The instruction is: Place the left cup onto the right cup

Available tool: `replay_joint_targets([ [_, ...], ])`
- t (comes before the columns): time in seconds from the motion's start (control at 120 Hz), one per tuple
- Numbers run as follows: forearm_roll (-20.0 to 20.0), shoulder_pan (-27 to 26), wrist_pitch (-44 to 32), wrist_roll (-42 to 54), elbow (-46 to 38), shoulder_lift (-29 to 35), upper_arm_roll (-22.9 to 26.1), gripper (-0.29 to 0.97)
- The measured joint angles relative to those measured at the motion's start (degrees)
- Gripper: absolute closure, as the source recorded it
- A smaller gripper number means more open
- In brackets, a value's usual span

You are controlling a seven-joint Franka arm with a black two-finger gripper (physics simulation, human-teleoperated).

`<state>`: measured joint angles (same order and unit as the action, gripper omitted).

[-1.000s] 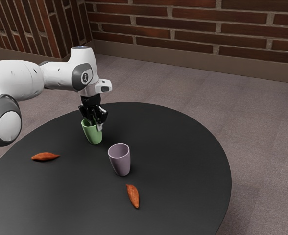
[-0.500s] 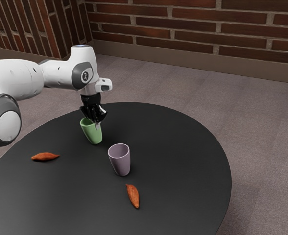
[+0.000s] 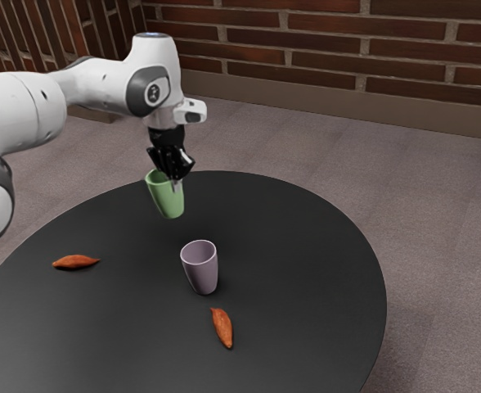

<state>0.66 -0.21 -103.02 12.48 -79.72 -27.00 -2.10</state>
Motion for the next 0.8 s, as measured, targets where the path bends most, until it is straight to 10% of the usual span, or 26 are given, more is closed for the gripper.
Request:
replay_joint_targets([
  [0.8, 1.9, -8.3, -0.1, -5.6, -17.2, 13.6, 4.4, 0.79],
])
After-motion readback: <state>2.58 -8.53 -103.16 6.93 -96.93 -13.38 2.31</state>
